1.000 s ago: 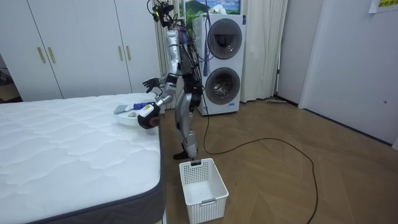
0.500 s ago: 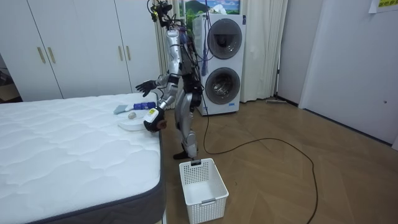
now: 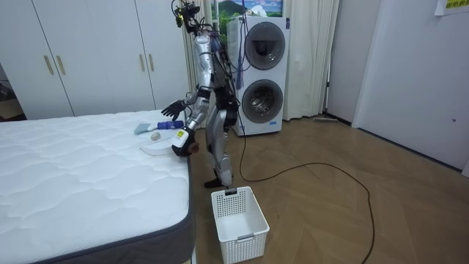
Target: Clean bed
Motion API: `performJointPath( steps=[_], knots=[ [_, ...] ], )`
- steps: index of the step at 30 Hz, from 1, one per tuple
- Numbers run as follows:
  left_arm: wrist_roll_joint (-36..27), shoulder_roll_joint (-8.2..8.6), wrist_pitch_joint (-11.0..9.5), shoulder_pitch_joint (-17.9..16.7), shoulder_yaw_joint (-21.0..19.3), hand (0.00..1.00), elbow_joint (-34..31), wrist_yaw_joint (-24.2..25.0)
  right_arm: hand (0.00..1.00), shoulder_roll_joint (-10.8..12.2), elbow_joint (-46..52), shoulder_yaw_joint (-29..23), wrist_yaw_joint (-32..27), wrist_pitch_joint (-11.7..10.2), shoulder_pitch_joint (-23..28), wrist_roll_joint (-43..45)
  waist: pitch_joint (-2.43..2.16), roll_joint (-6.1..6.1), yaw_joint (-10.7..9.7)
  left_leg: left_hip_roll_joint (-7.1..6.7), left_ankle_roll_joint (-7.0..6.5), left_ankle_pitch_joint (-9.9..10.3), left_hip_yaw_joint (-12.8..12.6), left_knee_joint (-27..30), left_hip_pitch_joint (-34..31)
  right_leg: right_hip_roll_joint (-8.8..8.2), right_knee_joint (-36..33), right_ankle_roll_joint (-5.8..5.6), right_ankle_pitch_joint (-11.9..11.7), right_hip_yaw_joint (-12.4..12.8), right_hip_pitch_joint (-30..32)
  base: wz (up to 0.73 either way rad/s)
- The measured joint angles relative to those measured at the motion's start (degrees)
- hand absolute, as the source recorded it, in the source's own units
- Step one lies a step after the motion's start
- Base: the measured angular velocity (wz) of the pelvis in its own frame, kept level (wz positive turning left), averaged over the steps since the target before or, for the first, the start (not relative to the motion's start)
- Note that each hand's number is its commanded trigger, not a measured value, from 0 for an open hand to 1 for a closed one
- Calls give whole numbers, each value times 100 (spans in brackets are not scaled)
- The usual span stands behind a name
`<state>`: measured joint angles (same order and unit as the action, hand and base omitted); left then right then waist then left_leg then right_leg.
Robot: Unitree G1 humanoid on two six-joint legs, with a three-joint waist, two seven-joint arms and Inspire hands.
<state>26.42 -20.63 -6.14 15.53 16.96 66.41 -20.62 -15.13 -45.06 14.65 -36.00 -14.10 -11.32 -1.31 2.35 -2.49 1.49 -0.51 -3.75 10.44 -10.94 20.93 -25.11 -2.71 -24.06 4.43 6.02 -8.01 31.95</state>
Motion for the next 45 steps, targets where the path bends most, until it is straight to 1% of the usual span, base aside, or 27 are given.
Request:
performJointPath(
  steps=[4, 9, 11, 14, 17, 23, 28, 32, 36, 41, 45],
  knots=[
    [3, 11, 29, 72, 0, 100, 4, 88, 0, 1, -104, 2, 68, 45, -113, -174, 22, -36, 26, -4, -6, 5, -3, 51, -34, -17, -65, -3, 19, 2, 33, 0],
    [7, 11, 92, 135, 0, 100, 0, 126, 0, -5, -166, -1, 287, 115, -344, -184, 24, -34, 32, -14, -2, 11, -41, 68, -45, -37, -168, 15, 52, 29, 101, 0],
    [6, 11, 93, 139, 0, 100, 1, 132, 0, -4, -177, -1, 340, 116, -360, -177, 28, -37, 34, -14, 2, 13, -47, 81, -48, -44, -187, 22, 70, 27, 113, 0],
    [6, 12, 110, 164, -1, 100, 2, 156, 0, -5, -185, -2, 393, 115, -362, -177, 47, -48, 30, -5, 6, 14, -49, 88, -63, -43, -197, 31, 75, 15, 124, 0],
    [11, 13, 122, 165, -1, 100, 1, 200, 0, -5, -184, -1, 433, 115, -386, -174, 53, -41, 34, -10, 6, 14, -75, 90, -44, -54, -261, 35, 91, 24, 124, 0],
    [8, 14, 126, 172, 4, 100, 4, 233, 0, -4, -130, 8, 435, 133, -453, -316, 59, -31, 23, -19, 5, 14, -90, 75, -42, -74, -255, 20, 108, 12, 125, 0],
    [5, 14, 124, 177, 5, 100, 22, 254, 0, -2, -89, 7, 472, 134, -610, -481, 61, -27, 22, -19, 4, 13, -91, 74, -42, -74, -252, 19, 109, 14, 125, 0],
    [0, 21, 124, 110, 3, 100, -1, 268, 0, 0, 329, 4, 495, 131, -641, -740, 60, -30, 27, -19, 3, 12, -97, 73, -37, -75, -252, 17, 110, 20, 124, 0],
    [-2, 60, 121, 94, 3, 100, -2, 265, 0, 3, 434, 6, 499, 90, -847, -802, 57, -32, 41, -20, 2, 12, -94, 76, -23, -78, -241, 16, 113, 13, 110, 0],
    [0, 84, 124, 76, 3, 100, 1, 261, 0, 18, 508, 51, 559, 85, -850, -840, 55, -33, 39, -20, 2, 11, -93, 74, 13, -82, -227, 16, 114, 4, 72, 0],
    [3, 137, 185, 25, 14, 100, 44, 263, 0, 13, 501, 255, 718, 88, -763, -842, 52, -35, 29, -15, 2, 11, -71, 58, 99, -77, -170, 14, 114, -31, -49, 2]
  ],
)
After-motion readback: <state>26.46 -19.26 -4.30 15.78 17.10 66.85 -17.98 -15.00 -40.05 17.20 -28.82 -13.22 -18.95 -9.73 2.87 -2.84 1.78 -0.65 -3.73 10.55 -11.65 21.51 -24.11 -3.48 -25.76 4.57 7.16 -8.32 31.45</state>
